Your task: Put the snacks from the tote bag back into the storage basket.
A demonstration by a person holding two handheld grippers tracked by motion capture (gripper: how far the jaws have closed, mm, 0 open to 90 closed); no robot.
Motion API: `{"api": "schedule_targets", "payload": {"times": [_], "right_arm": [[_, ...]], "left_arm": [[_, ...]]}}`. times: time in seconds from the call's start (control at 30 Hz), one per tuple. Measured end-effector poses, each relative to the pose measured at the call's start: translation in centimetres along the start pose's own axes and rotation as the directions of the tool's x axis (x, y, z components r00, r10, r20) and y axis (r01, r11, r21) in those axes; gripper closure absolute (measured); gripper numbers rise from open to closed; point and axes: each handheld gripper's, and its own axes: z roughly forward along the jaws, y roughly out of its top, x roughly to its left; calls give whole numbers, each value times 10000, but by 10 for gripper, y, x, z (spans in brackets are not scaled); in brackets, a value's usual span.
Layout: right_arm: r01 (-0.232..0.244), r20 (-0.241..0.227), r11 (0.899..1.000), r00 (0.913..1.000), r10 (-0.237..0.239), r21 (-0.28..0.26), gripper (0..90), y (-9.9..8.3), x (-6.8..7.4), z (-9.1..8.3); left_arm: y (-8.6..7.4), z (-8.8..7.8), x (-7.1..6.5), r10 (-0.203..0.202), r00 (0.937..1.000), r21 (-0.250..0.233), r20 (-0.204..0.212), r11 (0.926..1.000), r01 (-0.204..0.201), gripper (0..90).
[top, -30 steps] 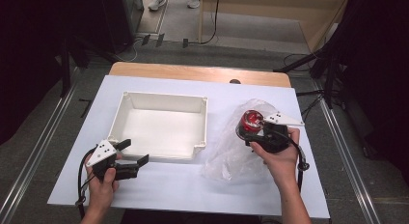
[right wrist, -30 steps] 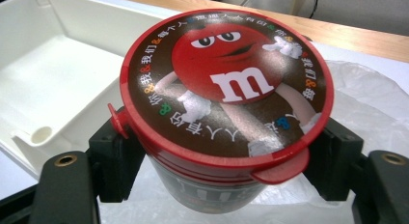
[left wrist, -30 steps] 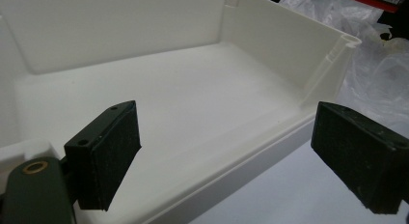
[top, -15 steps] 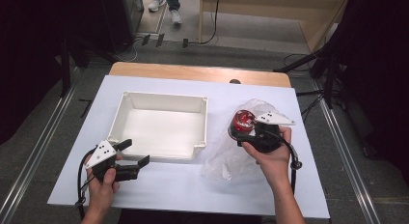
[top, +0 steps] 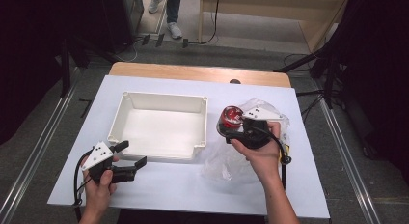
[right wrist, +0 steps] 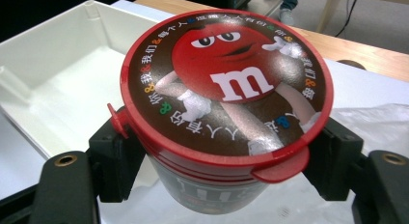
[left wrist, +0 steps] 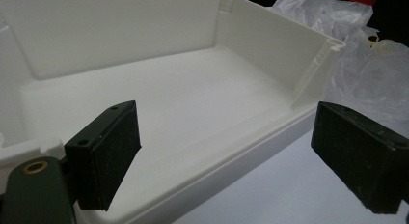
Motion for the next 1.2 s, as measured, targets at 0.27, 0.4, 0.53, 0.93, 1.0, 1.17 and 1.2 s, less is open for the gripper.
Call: {"api": "schedule_targets", "payload": {"times": [0.27,0.4,0.53,0.93,1.0,1.17,1.2], "right_arm": [[81,-236,9999,9997,-83,-92,260,6,12,7],[100,-295,9999,9995,-104,-125,260,9,15,9],[158,-338,9997,9993,-164,-164,260,14,20,10],[279,-679,9995,9973,-286,-113,260,19,36,17],[271,-682,9996,9973,-278,-108,260,20,38,18],[312,-734,9995,9968,-314,-48,260,20,41,22],[335,-758,9994,9966,-335,-16,260,19,43,25]], "left_arm": [[1,2,0,55,10000,9,-30,10000,-55,106],[2,3,0,7,10000,-12,46,10000,-6,106],[2,5,0,42,10000,34,75,10000,-42,112],[3,5,-2,111,9998,27,144,9999,-111,114],[3,5,-2,121,9998,26,154,9999,-121,115],[3,5,-2,100,9998,28,157,9999,-100,116],[3,5,-1,96,9998,32,163,9999,-97,116]]}}
